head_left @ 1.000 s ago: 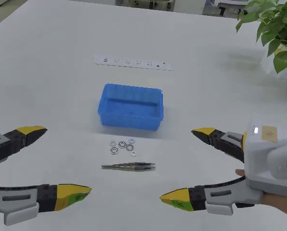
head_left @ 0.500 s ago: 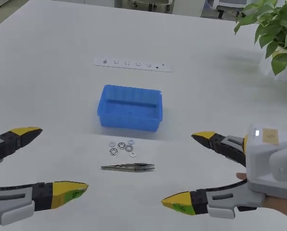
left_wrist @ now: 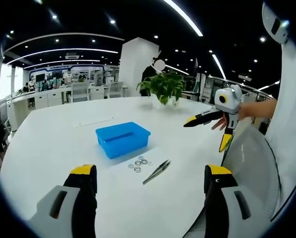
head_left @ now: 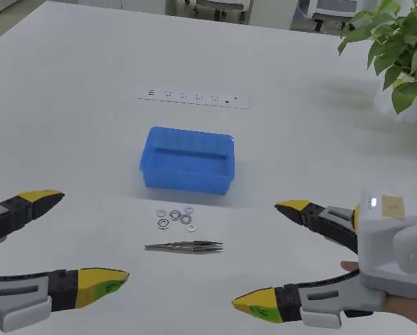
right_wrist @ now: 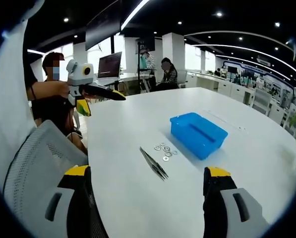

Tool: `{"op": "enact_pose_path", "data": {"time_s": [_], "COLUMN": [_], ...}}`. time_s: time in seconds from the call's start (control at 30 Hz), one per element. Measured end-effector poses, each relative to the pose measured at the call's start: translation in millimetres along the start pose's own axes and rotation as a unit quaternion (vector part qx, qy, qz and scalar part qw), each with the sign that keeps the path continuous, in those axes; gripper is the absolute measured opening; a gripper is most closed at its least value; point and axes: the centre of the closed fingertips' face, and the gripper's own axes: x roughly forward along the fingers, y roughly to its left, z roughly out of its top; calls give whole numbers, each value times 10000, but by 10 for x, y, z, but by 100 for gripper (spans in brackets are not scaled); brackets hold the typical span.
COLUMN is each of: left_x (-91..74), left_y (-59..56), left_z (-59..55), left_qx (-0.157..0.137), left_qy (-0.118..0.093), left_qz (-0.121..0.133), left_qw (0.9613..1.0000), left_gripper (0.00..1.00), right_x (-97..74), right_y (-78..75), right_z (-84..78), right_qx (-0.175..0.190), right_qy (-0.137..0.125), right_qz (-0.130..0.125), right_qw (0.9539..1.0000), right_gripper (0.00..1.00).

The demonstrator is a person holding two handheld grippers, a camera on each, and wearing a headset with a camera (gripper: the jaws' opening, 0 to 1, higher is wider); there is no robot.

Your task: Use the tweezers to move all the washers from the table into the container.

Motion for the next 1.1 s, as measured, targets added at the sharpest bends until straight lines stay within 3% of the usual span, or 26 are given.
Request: {"op": "enact_pose_path", "data": {"time_s": [0.17,0.37,0.63,0.97,1.1], "left_x": [4,11,20,78,115], "left_y": [-8,-10,14,68,55], "left_z": [-31,-21,-109,-78,-113], "left_qx": [-9,-80,-20,-61,33], "left_qy": [61,-25,111,13,115], "left_qz": [-68,-63,-73,-45,-92], "left_qw": [10000,9999,9999,10000,9999], "left_gripper": [95,95,94,94,94], "right_x": [-2,-12,-13,38,45], "right_y": [6,32,55,50,39], "right_z": [7,-15,-63,-52,-48], "right_qx": [33,117,112,141,145], "right_qy": [-21,-58,27,2,-17], "right_qz": [10,3,42,56,52], "right_qw": [10000,9999,9999,9999,9999], "right_gripper": [95,95,95,94,94]}}
